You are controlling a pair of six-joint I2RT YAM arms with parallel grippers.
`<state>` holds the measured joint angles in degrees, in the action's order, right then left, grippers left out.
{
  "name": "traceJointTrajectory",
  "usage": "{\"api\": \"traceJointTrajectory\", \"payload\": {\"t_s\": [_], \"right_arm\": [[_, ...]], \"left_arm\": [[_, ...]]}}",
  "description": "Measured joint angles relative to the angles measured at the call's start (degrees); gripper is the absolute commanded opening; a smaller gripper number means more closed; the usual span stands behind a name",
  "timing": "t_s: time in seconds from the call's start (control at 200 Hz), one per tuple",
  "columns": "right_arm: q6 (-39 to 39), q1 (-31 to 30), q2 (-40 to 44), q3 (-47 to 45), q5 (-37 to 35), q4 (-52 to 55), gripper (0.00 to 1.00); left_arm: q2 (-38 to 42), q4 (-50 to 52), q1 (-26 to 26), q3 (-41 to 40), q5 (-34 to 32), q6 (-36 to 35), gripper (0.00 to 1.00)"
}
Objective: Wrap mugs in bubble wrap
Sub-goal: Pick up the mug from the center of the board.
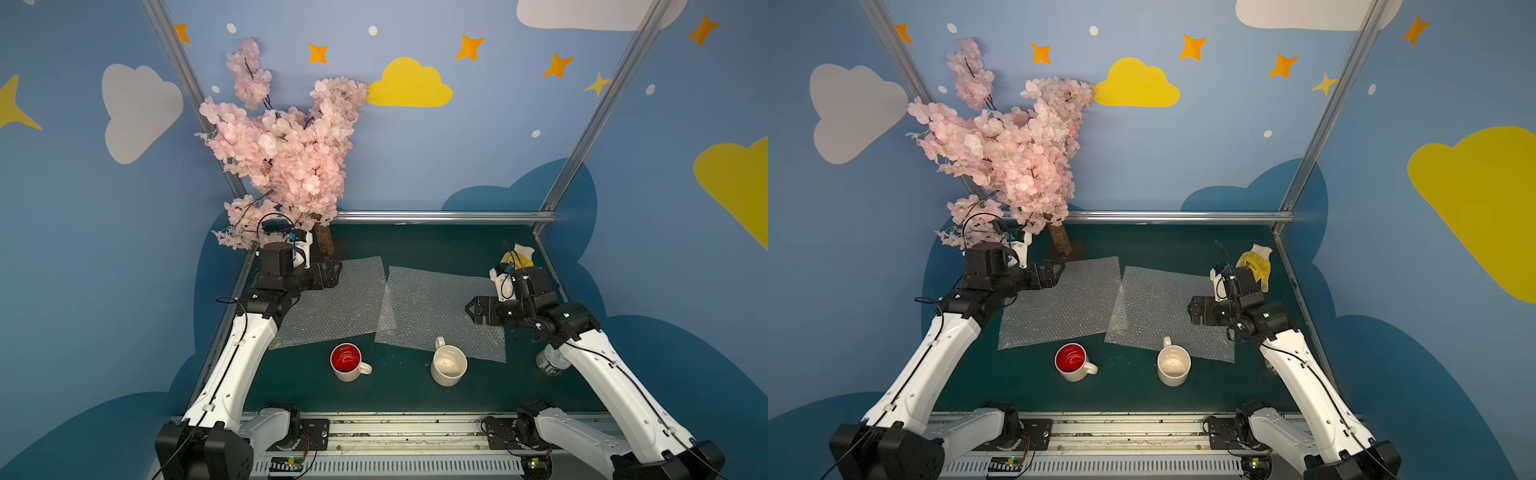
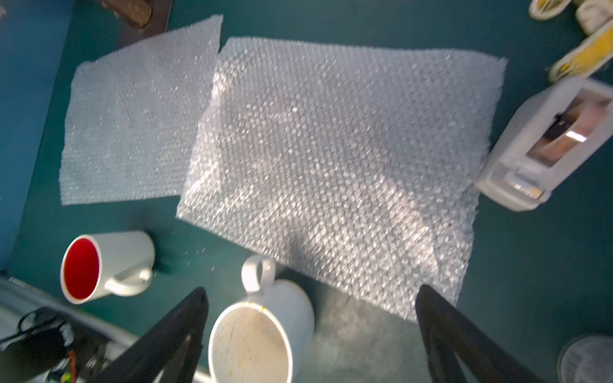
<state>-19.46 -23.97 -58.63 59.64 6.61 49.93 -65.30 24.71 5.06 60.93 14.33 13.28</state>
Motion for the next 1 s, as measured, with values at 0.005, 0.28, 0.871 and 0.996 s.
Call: {"api": "traceJointTrajectory", "payload": {"t_s": [0.005, 0.28, 0.871, 0.996], "right_arm": [[-0.1, -0.4, -0.1, 0.1, 0.1, 0.5, 0.96], [-6.4, -10.9, -2.4, -3.4, -1.5, 9.3, 0.77], [-9.1, -17.0, -14.5, -9.0, -3.6, 1.4, 0.41], [-9.0, -17.6, -16.0, -9.6, -4.2, -0.2, 0.27]], "left_arm": [[-0.1, 0.2, 0.1, 0.1, 0.1, 0.0, 0.98], [-4.6, 11.5, 7.0, 3.6, 4.1, 0.2, 0.95], [-9.0, 16.0, 15.5, 4.2, 4.3, 2.0, 0.93], [-9.5, 16.5, 15.9, 4.3, 4.3, 2.0, 0.93]]}}
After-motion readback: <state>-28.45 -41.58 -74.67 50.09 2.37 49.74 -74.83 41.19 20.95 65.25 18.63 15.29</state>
